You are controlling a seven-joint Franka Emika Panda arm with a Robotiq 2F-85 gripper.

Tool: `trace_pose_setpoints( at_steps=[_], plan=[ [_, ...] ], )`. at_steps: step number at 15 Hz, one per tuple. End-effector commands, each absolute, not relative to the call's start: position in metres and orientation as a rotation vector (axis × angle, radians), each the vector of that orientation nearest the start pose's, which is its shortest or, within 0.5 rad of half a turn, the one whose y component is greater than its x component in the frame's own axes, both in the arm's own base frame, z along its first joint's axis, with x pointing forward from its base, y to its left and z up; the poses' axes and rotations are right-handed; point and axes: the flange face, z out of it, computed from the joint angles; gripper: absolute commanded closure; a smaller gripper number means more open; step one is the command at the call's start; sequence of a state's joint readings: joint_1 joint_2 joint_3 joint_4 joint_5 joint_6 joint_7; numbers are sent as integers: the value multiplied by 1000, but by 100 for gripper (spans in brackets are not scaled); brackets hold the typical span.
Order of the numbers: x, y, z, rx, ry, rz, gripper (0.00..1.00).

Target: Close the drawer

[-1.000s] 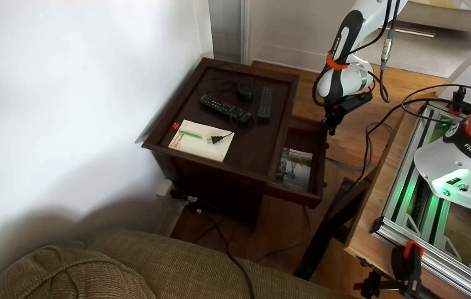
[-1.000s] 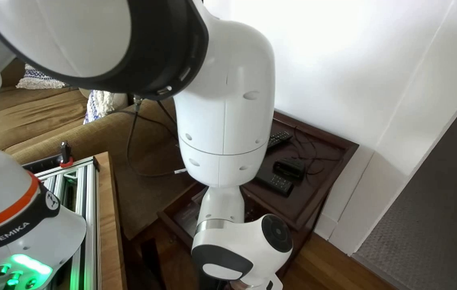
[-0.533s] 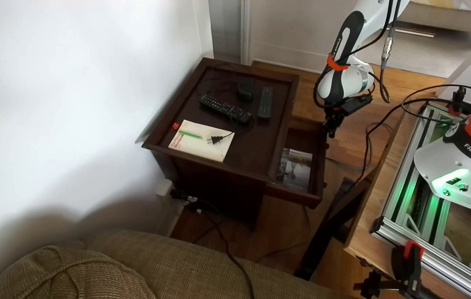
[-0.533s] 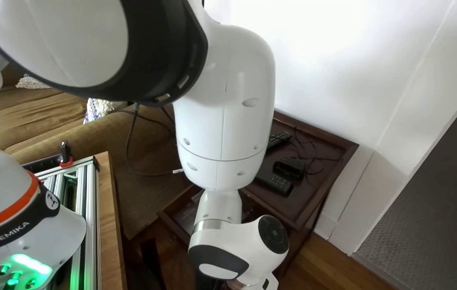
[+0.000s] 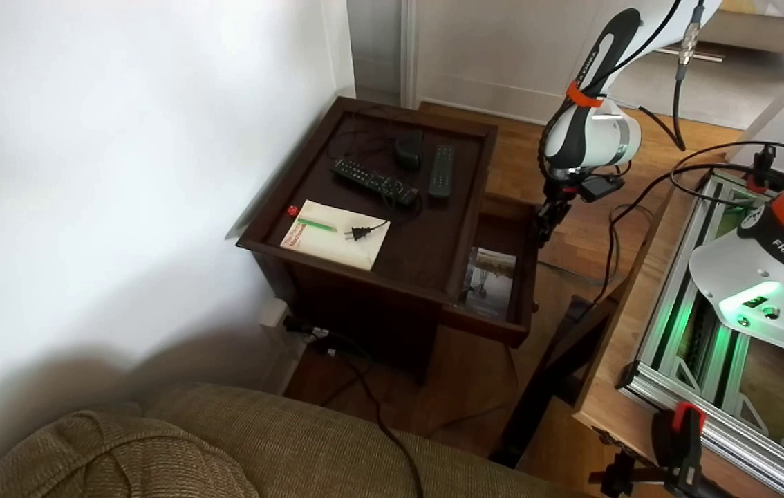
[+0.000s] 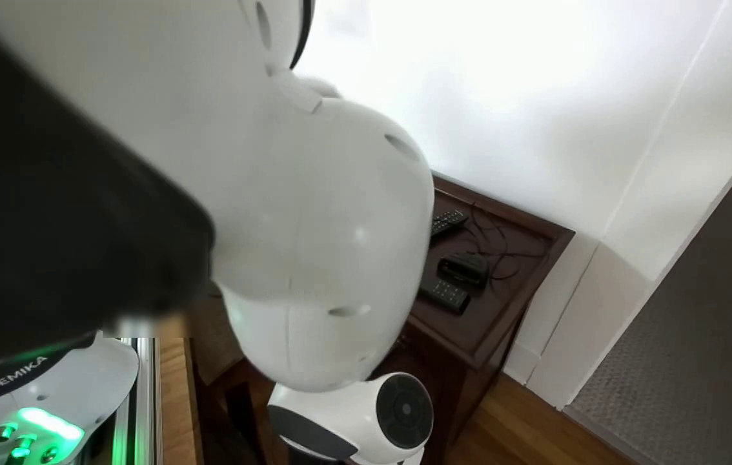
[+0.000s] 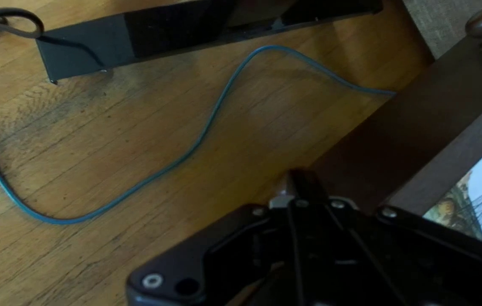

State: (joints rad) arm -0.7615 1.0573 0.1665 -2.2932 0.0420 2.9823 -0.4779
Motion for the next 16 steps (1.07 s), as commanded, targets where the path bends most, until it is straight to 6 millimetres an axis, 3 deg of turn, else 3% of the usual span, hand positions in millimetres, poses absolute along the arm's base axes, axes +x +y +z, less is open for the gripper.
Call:
trace_pose_setpoints(
  at_steps=[1, 8, 13, 16],
  plan=[
    [341, -161, -91, -2694, 309, 108, 100],
    [350, -135, -64, -2569, 238, -152, 100],
    [372, -96, -60, -2481, 49, -362, 100],
    [365, -89, -68, -2543, 46, -263, 100]
  ],
)
